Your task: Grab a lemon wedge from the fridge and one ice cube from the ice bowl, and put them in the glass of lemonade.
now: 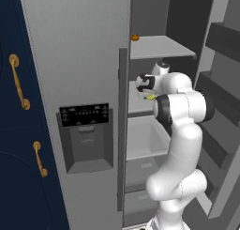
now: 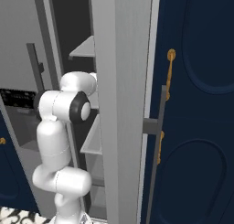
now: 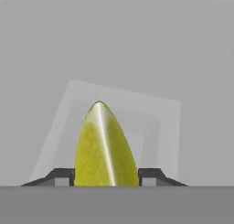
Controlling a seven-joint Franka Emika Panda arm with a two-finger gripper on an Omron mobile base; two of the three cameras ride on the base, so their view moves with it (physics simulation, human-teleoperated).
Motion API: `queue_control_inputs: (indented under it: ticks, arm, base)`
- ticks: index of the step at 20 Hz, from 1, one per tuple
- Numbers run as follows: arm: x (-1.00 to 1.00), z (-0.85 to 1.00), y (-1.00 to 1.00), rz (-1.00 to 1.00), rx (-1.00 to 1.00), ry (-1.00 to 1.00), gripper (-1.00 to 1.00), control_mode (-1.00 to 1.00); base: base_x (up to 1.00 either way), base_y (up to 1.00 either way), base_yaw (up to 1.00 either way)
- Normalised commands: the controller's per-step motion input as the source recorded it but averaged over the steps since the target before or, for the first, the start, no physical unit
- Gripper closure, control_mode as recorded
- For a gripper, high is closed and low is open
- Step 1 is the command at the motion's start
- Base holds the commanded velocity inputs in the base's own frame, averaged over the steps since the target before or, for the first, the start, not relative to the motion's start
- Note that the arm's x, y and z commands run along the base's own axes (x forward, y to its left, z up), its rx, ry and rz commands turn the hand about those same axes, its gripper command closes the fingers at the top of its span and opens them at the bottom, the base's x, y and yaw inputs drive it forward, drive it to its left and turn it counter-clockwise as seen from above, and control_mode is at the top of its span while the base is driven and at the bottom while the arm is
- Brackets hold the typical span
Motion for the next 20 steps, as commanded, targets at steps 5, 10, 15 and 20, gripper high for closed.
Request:
queue_control_inputs:
  ticks: [5,10,15,20]
  arm:
    - [-0.95,-0.4,0.17,0.0,-0.02,-0.01,1.0,-1.0]
    - [-1.0,-0.03,0.0,0.0,0.0,-0.12,1.0,-1.0]
    - [-1.0,0.11,0.0,0.0,0.0,-0.06,1.0,-1.0]
    - [-1.0,0.25,0.0,0.0,0.0,0.0,1.0,-1.0]
  base:
    - [0.0,0.0,0.0]
    - [0.0,0.0,0.0]
    - [0.0,0.0,0.0]
    - [0.0,0.0,0.0]
